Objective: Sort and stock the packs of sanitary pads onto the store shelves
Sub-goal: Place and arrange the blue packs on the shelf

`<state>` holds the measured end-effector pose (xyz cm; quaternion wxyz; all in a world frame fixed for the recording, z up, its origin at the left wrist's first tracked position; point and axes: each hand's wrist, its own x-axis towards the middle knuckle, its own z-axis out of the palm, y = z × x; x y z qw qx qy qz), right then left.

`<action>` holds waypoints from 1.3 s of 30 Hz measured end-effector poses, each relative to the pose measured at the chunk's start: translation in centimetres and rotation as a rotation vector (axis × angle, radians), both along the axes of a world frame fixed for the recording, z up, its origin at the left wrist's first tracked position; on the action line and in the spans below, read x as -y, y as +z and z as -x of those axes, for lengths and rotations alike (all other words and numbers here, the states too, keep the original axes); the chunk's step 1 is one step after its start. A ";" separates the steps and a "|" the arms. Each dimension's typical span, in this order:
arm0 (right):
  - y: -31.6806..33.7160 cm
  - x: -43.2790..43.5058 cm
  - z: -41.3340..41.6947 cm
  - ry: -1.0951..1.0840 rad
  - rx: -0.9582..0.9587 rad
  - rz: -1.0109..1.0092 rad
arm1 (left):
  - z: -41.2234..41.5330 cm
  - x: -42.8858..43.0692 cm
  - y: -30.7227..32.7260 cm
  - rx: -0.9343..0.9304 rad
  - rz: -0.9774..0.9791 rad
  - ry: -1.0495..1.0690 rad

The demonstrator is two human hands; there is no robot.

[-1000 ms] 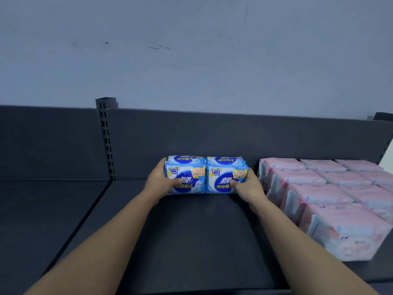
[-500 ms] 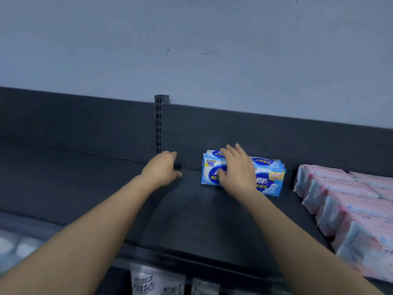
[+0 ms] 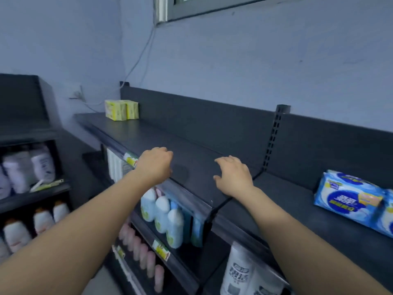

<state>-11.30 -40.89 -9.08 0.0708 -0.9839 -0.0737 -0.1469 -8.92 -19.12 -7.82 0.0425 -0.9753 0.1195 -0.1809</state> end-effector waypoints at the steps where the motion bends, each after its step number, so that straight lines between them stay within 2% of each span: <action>1: 0.1 -2.1 -0.6 0.039 0.000 0.005 | 0.3 -2.2 0.0 0.009 -0.009 0.038; 10: 0.2 -21.3 -3.8 0.268 0.014 0.062 | 2.7 -21.5 -0.3 -0.029 -0.020 0.325; 22: -0.9 -46.7 -6.6 0.469 -0.039 0.061 | 4.9 -45.5 -1.1 -0.051 -0.028 0.583; 32: -1.1 -63.0 -9.2 0.647 -0.032 0.072 | 5.8 -60.0 -2.1 -0.043 0.028 0.769; 39: -0.7 -73.2 -14.1 0.815 -0.004 0.061 | 3.0 -67.7 -2.1 0.002 0.072 0.885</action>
